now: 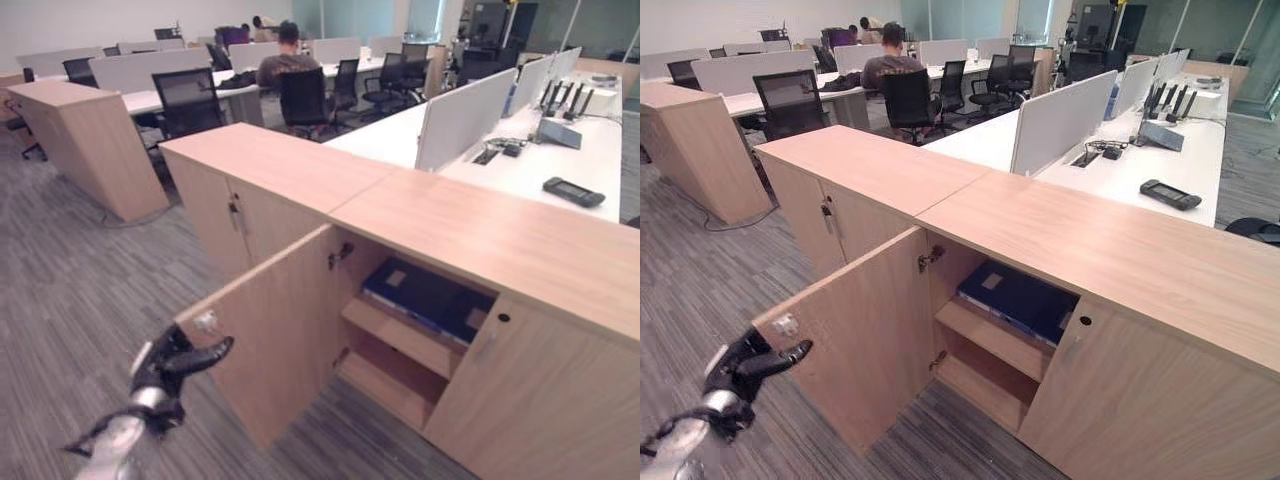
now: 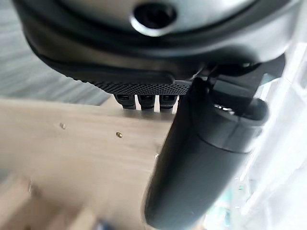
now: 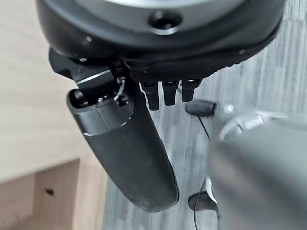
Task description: Put the empty folder in the office cabinet
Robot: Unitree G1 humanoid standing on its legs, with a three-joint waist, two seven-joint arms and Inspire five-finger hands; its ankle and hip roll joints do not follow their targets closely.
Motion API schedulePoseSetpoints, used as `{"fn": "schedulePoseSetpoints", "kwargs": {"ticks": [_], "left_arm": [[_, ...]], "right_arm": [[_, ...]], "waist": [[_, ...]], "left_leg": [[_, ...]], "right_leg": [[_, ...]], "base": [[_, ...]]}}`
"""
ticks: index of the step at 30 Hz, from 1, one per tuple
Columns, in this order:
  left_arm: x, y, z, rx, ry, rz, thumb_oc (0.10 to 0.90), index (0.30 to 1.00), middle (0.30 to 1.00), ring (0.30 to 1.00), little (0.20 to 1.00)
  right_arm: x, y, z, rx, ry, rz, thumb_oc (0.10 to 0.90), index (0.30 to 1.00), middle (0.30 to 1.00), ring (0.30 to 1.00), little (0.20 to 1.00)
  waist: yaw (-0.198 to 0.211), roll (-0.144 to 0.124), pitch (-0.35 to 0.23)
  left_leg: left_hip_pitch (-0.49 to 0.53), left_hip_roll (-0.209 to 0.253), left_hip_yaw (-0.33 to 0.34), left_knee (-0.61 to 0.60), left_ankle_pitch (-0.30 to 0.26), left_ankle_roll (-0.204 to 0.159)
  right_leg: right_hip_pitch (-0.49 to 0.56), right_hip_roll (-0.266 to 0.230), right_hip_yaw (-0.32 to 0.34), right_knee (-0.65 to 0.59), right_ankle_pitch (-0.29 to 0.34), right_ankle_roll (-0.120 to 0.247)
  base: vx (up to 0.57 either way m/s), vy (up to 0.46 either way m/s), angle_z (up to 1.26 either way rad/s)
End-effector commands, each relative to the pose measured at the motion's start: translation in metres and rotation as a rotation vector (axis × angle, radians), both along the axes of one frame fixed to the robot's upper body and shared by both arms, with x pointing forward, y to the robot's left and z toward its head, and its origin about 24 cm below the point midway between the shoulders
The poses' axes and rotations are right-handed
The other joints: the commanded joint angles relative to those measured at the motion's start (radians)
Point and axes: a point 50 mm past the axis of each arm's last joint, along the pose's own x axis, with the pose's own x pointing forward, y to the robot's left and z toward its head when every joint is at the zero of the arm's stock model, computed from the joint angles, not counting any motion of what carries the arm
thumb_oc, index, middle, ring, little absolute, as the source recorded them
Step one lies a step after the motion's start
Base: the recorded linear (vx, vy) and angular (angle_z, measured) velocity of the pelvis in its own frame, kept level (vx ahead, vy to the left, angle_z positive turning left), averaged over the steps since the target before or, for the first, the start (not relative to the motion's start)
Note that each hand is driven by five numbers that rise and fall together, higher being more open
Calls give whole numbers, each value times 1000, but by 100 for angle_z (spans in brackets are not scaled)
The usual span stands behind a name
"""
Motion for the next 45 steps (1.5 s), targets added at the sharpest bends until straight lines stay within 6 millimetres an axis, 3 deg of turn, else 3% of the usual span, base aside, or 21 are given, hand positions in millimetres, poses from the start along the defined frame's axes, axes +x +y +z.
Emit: {"fn": "schedulePoseSetpoints", "kwargs": {"ticks": [1,5,7,15,18,20,26,27,30,32,33,35,36,37,38,41,45], "left_arm": [[48,-156,100,-474,-549,-841,800,900,900,900,900],[48,-163,102,-533,-571,-837,800,900,900,900,900],[43,-155,106,-499,-596,-837,800,900,900,900,900],[34,-139,83,-541,-525,-732,800,900,900,900,900],[28,-130,68,-550,-472,-653,800,900,900,900,900],[22,-117,47,-558,-413,-532,800,900,900,900,900],[7,-89,14,-535,-347,-229,800,900,900,900,900],[-9,-64,-20,-469,-225,-32,800,900,900,900,900],[-26,-41,-55,-317,-50,70,800,900,900,900,900],[-38,-29,-76,-251,60,136,800,900,900,900,900],[-38,-29,-76,-251,59,137,800,900,900,900,900],[-55,-19,-101,-181,216,208,800,900,900,900,900],[-72,-15,-123,-159,358,309,800,900,900,900,900],[-71,-14,-123,-159,356,310,800,900,900,900,900],[-96,-12,-142,-172,503,430,800,900,900,900,900],[-126,-9,-156,-35,729,454,800,900,900,900,900],[-149,-5,-159,102,879,461,800,900,900,900,900]], "right_arm": [[55,8,3,9,-144,91,800,900,900,900,900],[55,14,1,22,-148,124,800,900,900,900,900],[55,18,1,35,-157,128,800,900,900,900,900],[55,32,-2,73,-168,135,800,900,900,900,900],[55,34,-2,78,-172,116,800,900,900,900,900],[57,36,-2,82,-181,81,800,900,900,900,900],[55,35,-2,77,-188,-21,800,900,900,900,900],[52,34,-3,83,-187,-84,800,900,900,900,900],[50,29,-2,78,-183,-112,800,900,900,900,900],[51,25,-1,65,-183,-114,800,900,900,900,900],[52,25,-1,65,-184,-114,800,900,900,900,900],[51,20,-1,52,-181,-114,800,900,900,900,900],[54,19,0,44,-181,-100,800,900,900,900,900],[54,19,0,44,-183,-99,800,900,900,900,900],[56,21,0,40,-183,-100,800,900,900,900,900],[56,26,-1,35,-179,-88,800,900,900,900,900],[52,29,-2,22,-175,-125,800,900,900,900,900]], "waist": [[-129,-6,16],[-132,-15,19],[-128,-22,21],[-120,-33,27],[-113,-35,31],[-102,-37,36],[-71,-43,44],[-54,-44,46],[-49,-41,43],[-47,-37,43],[-48,-37,44],[-49,-34,43],[-51,-33,40],[-51,-32,42],[-56,-32,39],[-72,-35,33],[-87,-42,24]], "left_leg": [[153,75,-20,-80,-141,-25],[151,75,-23,-80,-140,-25],[145,74,-27,-80,-137,-26],[136,72,-34,-80,-130,-26],[132,69,-39,-80,-128,-24],[129,67,-43,-80,-126,-22],[121,64,-59,-80,-122,-20],[115,63,-66,-80,-118,-20],[115,65,-64,-80,-118,-21],[115,66,-64,-80,-118,-22],[115,66,-64,-80,-118,-22],[114,67,-62,-80,-118,-24],[113,69,-61,-80,-118,-26],[113,69,-61,-80,-118,-26],[114,71,-58,-80,-120,-28],[120,74,-54,-80,-124,-32],[127,77,-50,-80,-130,-36]], "right_leg": [[-20,106,-25,-39,32,-8],[-23,109,-21,-39,33,-10],[-26,109,-22,-39,34,-10],[-31,109,-24,-39,39,-11],[-32,107,-26,-39,44,-11],[-32,106,-27,-39,45,-11],[-29,105,-42,-39,45,-12],[-28,105,-49,-39,44,-12],[-28,105,-52,-39,42,-13],[-28,105,-54,-39,40,-14],[-28,105,-54,-39,39,-14],[-29,105,-54,-39,37,-15],[-29,106,-52,-39,33,-18],[-29,106,-52,-39,33,-18],[-30,107,-50,-39,29,-20],[-30,110,-41,-39,21,-24],[-26,112,-32,-39,13,-26]], "base": [[-24,-20,60],[-27,-12,15],[-31,-3,-49],[-15,7,-47],[-9,13,16],[-10,9,7],[-10,-4,9],[0,-9,9],[3,-2,12],[4,2,3],[6,3,5],[11,8,7],[9,8,5],[8,9,3],[0,0,0],[11,0,-6],[8,-7,-1]]}}
